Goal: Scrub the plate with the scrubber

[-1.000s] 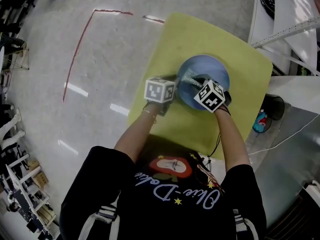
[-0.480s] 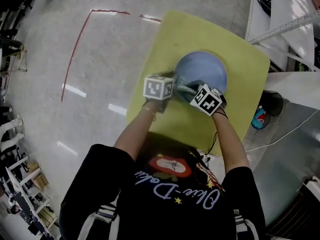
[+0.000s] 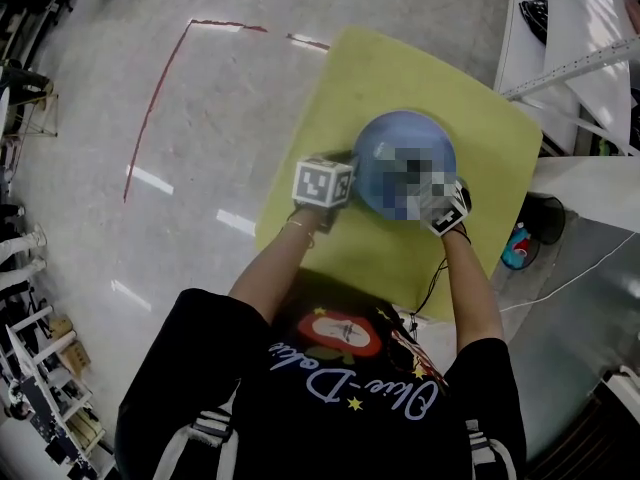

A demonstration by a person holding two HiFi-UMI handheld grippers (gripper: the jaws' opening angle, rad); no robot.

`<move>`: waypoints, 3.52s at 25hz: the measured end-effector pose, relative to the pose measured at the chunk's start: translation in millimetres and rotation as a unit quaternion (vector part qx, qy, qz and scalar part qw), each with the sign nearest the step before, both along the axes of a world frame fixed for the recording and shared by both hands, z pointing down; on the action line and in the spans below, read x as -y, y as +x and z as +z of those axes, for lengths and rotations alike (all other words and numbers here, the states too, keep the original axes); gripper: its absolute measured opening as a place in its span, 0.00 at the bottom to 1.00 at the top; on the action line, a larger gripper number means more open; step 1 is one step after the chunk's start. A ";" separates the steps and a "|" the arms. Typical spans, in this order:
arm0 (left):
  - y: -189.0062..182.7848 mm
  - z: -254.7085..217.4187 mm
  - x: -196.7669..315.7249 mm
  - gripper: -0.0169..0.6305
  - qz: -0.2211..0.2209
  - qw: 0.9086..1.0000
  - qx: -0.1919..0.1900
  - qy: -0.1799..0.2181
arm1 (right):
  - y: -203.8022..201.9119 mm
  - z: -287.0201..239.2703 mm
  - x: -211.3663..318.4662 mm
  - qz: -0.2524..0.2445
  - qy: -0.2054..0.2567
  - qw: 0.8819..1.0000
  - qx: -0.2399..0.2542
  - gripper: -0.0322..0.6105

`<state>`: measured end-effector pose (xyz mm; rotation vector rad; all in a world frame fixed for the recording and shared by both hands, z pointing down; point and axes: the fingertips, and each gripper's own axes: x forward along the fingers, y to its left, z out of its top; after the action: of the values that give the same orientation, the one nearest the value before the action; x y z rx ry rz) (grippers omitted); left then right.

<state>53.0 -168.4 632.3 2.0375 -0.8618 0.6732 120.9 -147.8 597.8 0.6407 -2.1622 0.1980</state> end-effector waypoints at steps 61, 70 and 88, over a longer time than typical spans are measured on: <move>0.3 4.9 0.0 0.10 0.004 0.999 0.033 0.019 | -28.9 11.9 -53.2 -0.042 -0.145 0.985 0.078 0.15; -2.3 -0.6 1.3 0.11 0.012 0.999 0.040 0.030 | 26.7 -3.3 24.1 0.023 0.014 1.000 -0.006 0.15; -0.9 1.5 0.5 0.11 0.027 0.997 0.054 0.041 | 46.5 37.5 15.9 0.027 -0.028 0.997 -0.070 0.16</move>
<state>52.1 -168.9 633.8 2.1196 -0.9113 0.7967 167.3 -163.6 635.3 0.6627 -2.0002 0.2358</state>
